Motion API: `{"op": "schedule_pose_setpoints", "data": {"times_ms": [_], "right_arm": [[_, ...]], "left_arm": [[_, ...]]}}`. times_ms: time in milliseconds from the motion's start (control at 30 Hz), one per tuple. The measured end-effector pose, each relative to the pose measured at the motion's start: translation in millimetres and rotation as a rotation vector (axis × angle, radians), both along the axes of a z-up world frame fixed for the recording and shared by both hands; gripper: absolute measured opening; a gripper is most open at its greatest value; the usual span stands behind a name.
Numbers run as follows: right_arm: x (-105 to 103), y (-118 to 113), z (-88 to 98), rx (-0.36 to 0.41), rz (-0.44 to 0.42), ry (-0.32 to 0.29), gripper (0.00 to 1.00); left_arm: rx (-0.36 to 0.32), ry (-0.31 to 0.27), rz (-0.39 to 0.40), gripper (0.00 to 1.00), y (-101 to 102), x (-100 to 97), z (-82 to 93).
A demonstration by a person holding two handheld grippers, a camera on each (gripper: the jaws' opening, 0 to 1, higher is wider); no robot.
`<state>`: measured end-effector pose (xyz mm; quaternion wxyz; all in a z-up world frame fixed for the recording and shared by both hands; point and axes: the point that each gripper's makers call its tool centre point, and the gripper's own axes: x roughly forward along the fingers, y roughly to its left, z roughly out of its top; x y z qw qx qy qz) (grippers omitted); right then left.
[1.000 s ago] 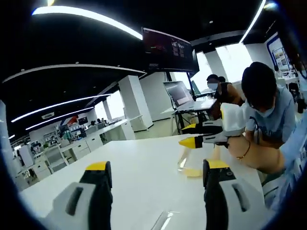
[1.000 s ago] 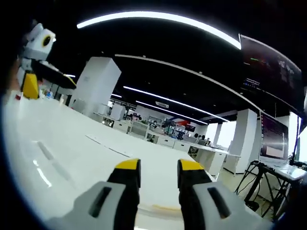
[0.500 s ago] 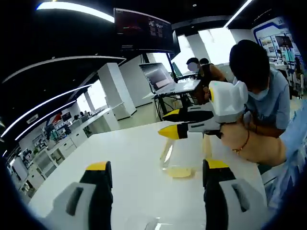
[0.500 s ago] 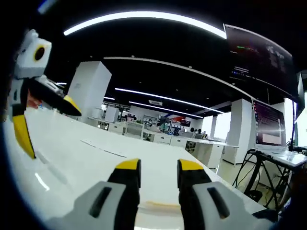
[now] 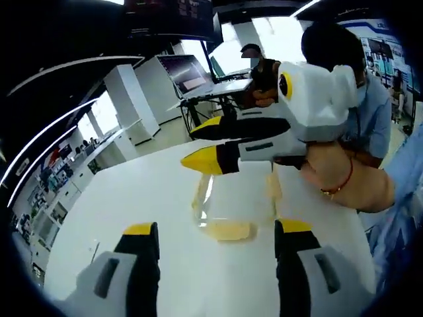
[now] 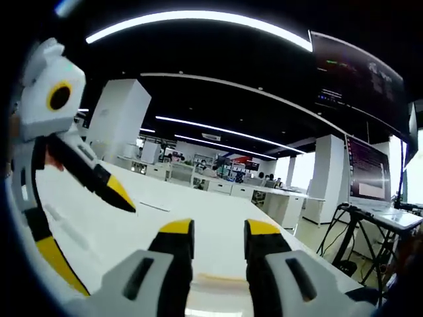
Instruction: Snap each plastic latch of the storage box into its locked position after aligning the lid with the box until every specified latch is closed and the lid sits flush.
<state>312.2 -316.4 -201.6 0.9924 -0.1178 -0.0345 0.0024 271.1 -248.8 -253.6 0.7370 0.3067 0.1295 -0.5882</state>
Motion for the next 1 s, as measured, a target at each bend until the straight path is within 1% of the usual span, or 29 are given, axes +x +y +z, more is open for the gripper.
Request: {"op": "schedule_pose_setpoints", "data": {"times_ms": [33,100,167,233,333,467,567,767,800,933,1000], "right_arm": [[0,0,0.3,-0.002,0.0,0.001,0.29],[-1,-1,0.8,-0.002,-0.006,-0.001,0.29],[0,-2,0.4,0.002,-0.009,0.001,0.29],[0,-3,-0.1,-0.001,-0.012,0.003,0.29],[1,-2,-0.6,-0.01,-0.014,0.006,0.29],[3,-4,-1.5,-0.007,-0.011,0.01,0.29],[3,-5,-1.7,-0.003,-0.01,0.01,0.29],[4,-4,-3.2,-0.007,-0.003,0.014,0.29],[4,-4,-3.4,-0.01,-0.003,0.013,0.29],[5,-2,-4.6,-0.021,0.0,0.02,0.29],[5,-1,-4.9,-0.025,0.002,0.021,0.29]], "left_arm": [[0.026,0.013,-0.016,0.68,-3,-1.9,-6.3],[0.042,0.031,-0.022,0.66,-10,-3.0,-13.9],[0.071,0.041,-0.031,0.62,-14,-3.3,-22.4],[0.086,0.05,-0.025,0.61,-17,-1.4,-28.4],[0.134,0.066,-0.029,0.6,-19,2.9,-43.8],[0.175,0.109,-0.029,0.54,-21,8.2,-57.2],[0.188,0.131,-0.031,0.52,-24,9.9,-62.3],[0.25,0.136,-0.03,0.5,-24,15.4,-75.4],[0.242,0.155,-0.034,0.49,-26,15.3,-76.9],[0.239,0.17,-0.045,0.41,-28,15.2,-78.2],[0.236,0.174,-0.048,0.4,-29,15.4,-78.0]]}}
